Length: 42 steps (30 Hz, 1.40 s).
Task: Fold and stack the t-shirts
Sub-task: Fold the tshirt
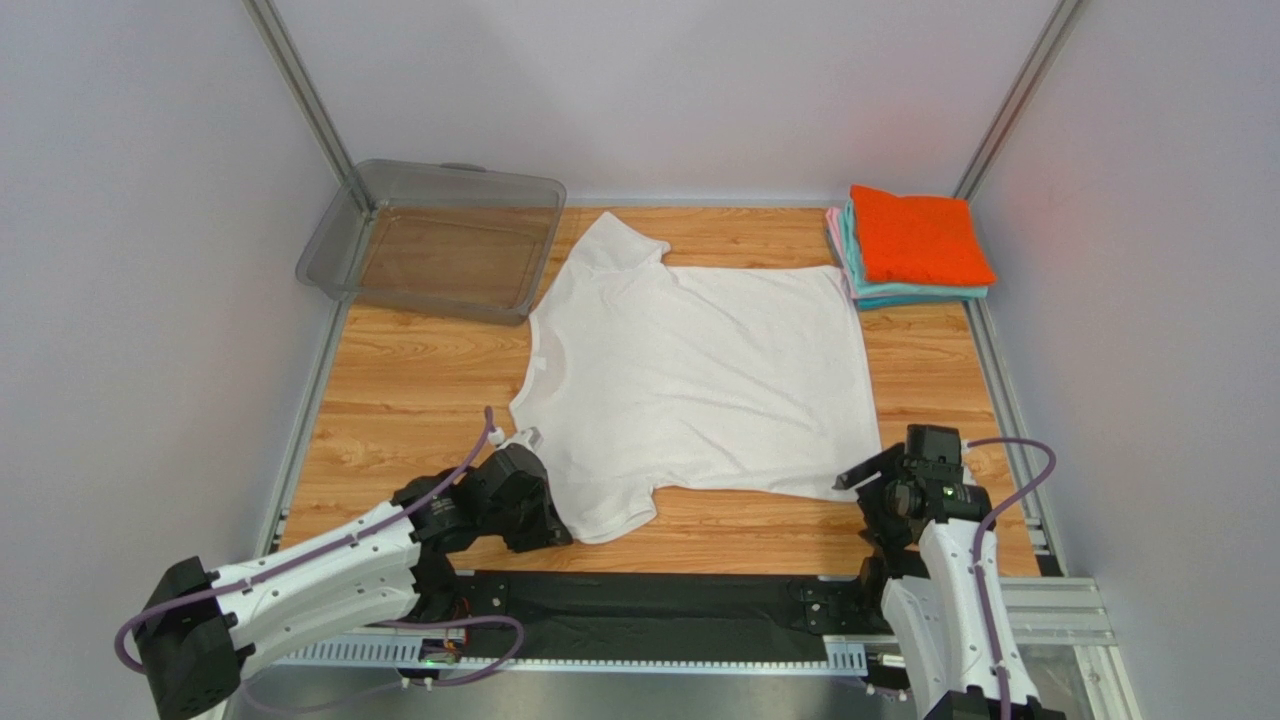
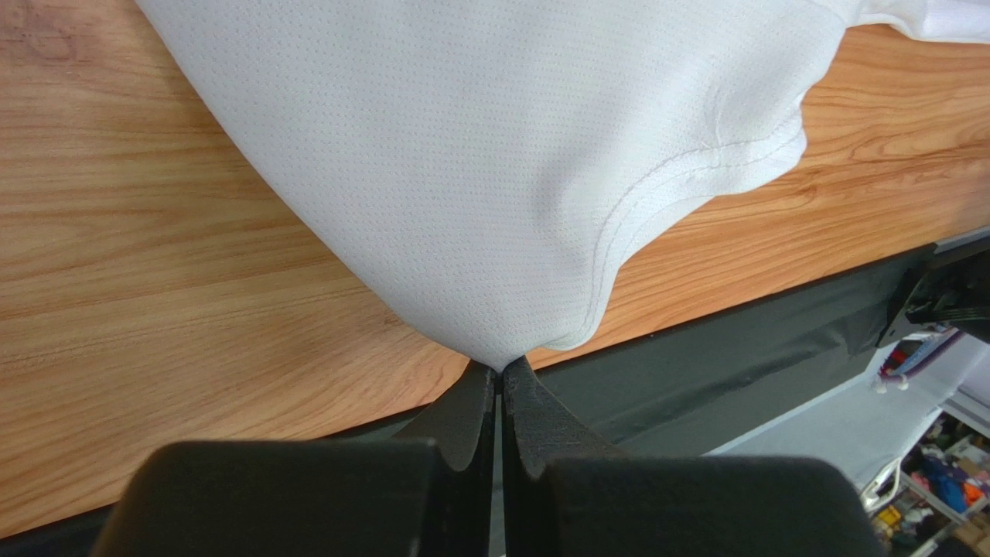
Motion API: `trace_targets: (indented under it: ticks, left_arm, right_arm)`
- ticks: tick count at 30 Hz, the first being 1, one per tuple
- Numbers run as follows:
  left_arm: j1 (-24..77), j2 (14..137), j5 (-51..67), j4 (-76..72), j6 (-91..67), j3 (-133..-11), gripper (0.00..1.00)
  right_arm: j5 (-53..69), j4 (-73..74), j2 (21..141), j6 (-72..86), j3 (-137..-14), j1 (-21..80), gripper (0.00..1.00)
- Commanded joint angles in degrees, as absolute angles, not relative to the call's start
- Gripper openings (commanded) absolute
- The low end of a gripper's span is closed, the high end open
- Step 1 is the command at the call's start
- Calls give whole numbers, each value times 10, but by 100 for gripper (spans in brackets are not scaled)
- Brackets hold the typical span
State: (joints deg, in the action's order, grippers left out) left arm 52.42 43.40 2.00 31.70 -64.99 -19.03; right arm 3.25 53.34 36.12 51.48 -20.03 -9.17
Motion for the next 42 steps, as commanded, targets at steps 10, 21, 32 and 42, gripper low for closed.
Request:
trace_targets:
  ticks: [10,21,32,42]
  left_arm:
    - [526,415,18,294,-621,-222,0]
    - [526,413,5,294,-622,-235,0]
    - [525,417,-35,306,-591,-300,0]
    - [479,518,-62,307,-531,-411,0]
  right_arm:
    - [-32,407,455,512,-193,-91,51]
    - [-9,381,464,488,-185,-91,2]
    - [39,431,420,451,-252,-91,0]
    - [82,424,510,394,-357,-91,0]
